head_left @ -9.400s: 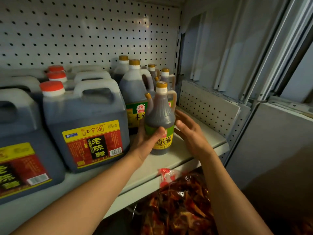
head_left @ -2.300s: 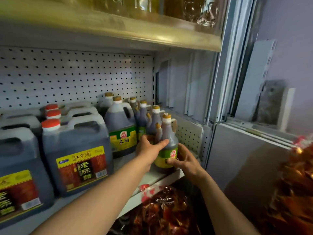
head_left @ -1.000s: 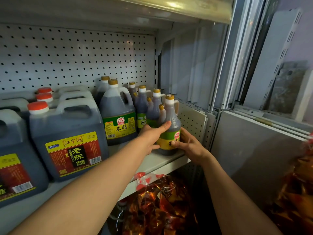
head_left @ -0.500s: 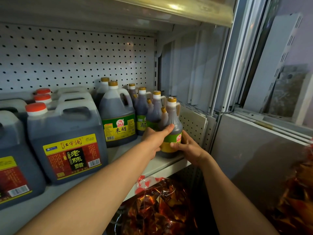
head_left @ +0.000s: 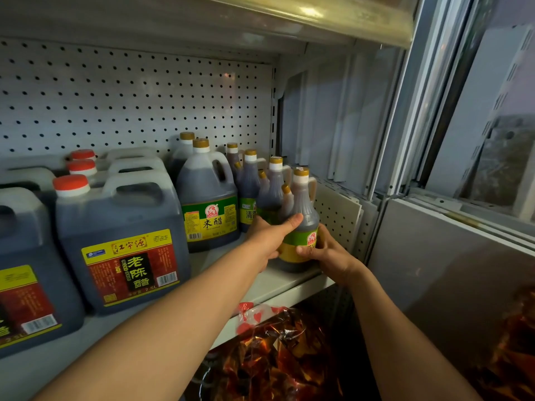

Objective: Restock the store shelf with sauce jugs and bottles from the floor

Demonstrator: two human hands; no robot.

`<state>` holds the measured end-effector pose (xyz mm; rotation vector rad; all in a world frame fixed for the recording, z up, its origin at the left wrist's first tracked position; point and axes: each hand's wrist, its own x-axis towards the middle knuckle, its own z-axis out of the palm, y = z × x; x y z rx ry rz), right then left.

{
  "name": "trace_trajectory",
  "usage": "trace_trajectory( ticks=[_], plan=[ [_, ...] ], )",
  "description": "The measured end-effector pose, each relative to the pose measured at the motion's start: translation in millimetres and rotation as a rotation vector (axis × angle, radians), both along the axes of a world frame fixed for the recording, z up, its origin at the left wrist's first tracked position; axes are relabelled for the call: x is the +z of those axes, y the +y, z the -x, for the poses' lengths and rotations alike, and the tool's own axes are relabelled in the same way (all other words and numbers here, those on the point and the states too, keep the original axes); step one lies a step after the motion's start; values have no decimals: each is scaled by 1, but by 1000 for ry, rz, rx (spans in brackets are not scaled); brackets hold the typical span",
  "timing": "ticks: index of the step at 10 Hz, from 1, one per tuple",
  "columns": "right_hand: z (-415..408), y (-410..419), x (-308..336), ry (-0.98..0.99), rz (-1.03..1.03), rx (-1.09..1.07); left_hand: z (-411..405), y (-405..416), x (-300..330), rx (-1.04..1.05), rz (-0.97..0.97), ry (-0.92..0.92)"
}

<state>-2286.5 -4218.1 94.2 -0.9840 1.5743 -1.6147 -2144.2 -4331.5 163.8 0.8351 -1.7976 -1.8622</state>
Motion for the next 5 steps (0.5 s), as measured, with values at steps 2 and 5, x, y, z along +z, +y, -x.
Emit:
trace_trajectory(
  ticks=[2,5],
  plan=[
    [-2,3,-1,41,18,-19,0,5,0,49,18,19],
    [-27,12,7,157,-41,-150,-29,5,-17,66,-16,-74]
  ],
)
